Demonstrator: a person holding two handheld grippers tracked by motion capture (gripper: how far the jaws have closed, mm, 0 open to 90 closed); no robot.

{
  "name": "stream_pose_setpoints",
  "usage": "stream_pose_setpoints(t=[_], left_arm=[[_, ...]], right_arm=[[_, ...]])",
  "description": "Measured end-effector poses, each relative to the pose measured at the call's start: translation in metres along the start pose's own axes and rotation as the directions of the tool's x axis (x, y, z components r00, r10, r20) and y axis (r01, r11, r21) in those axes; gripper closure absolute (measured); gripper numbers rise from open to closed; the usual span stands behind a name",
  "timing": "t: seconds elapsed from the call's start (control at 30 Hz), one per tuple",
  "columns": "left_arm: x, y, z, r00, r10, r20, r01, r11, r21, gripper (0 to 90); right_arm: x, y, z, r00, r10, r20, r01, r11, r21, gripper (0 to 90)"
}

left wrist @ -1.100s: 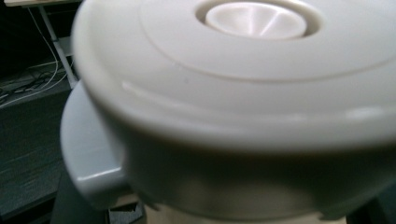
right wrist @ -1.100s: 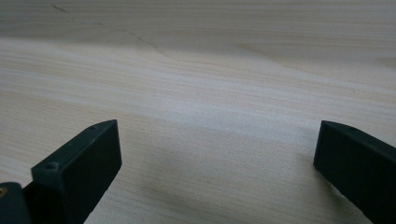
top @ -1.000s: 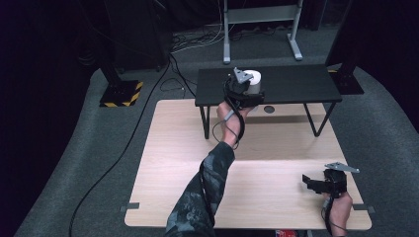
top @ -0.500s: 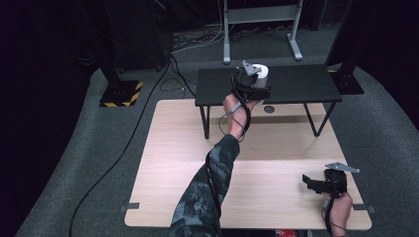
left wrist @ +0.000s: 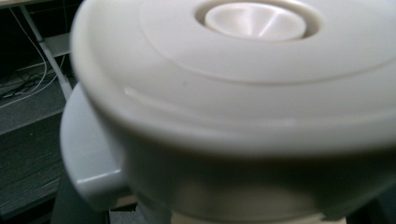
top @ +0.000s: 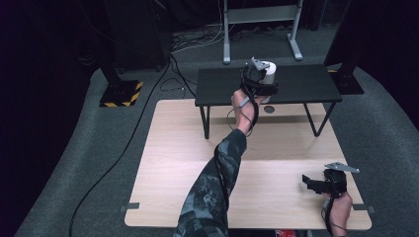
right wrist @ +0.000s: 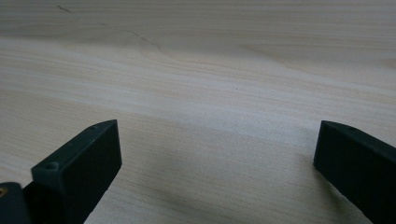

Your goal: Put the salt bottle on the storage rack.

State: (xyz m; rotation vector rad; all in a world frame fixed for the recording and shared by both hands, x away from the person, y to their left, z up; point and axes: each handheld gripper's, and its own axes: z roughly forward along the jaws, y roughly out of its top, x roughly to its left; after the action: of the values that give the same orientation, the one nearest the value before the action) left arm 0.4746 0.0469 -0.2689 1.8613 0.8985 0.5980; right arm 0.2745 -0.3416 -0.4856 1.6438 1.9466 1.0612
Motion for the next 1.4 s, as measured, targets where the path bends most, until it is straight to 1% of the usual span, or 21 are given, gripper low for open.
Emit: stream_pose_setpoints(t=[0.13, 0.27, 0.4, 0.43, 0.47, 0.53, 0.67, 0.83, 0.87, 1.13, 1.4], left_arm=[[-0.001, 0.002, 0.006, 1.0, -0.003, 0.003, 0.003, 0.9999, 0.014, 28.3], [-0.004, 0.003, 0.014, 0.9997, -0.02, -0.011, 0.021, 0.9996, 0.02, 28.3], [-0.005, 0.004, 0.02, 0.9998, -0.012, -0.017, 0.012, 0.9995, 0.029, 28.3], [-0.004, 0.003, 0.023, 0.9997, -0.013, -0.021, 0.013, 0.9993, 0.035, 28.3], [-0.003, 0.0, 0.025, 0.9994, -0.031, -0.018, 0.031, 0.9992, 0.023, 28.2], [0.0, -0.002, 0.026, 0.9988, -0.048, -0.012, 0.048, 0.9987, 0.015, 28.3], [0.001, -0.008, 0.027, 0.9988, -0.048, -0.011, 0.048, 0.9988, -0.013, 28.4], [0.003, -0.011, 0.028, 0.9989, -0.046, -0.005, 0.046, 0.9987, -0.024, 28.4], [0.003, -0.013, 0.028, 0.999, -0.045, -0.003, 0.045, 0.9985, -0.033, 28.4], [0.003, -0.014, 0.029, 0.9989, -0.048, -0.004, 0.048, 0.9981, -0.039, 28.3], [0.003, -0.011, 0.029, 0.9991, -0.043, -0.003, 0.043, 0.9988, -0.024, 28.2]], right_arm=[[0.0, 0.0, 0.0, 1.0, -0.002, -0.001, 0.002, 1.0, -0.002, 0.0], [-0.001, -0.001, 0.0, 1.0, -0.002, -0.003, 0.002, 1.0, -0.003, 0.0], [-0.001, 0.0, 0.0, 1.0, -0.004, -0.005, 0.004, 1.0, -0.003, 0.0], [-0.001, 0.0, 0.0, 1.0, -0.005, -0.005, 0.005, 1.0, -0.003, 0.0], [-0.001, -0.001, 0.0, 1.0, -0.005, -0.006, 0.005, 1.0, -0.004, 0.0], [-0.001, -0.001, 0.0, 1.0, -0.006, -0.006, 0.006, 1.0, -0.007, 0.0], [-0.001, -0.001, -0.001, 1.0, -0.004, -0.007, 0.004, 1.0, -0.008, 0.0], [-0.001, -0.001, -0.001, 1.0, -0.004, -0.004, 0.004, 1.0, -0.007, 0.0], [-0.001, -0.001, -0.001, 1.0, -0.005, -0.004, 0.005, 1.0, -0.007, 0.0], [0.0, -0.001, 0.0, 1.0, -0.006, -0.003, 0.006, 1.0, -0.006, 0.0], [0.0, -0.001, 0.0, 1.0, -0.006, -0.002, 0.006, 1.0, -0.005, 0.0]])
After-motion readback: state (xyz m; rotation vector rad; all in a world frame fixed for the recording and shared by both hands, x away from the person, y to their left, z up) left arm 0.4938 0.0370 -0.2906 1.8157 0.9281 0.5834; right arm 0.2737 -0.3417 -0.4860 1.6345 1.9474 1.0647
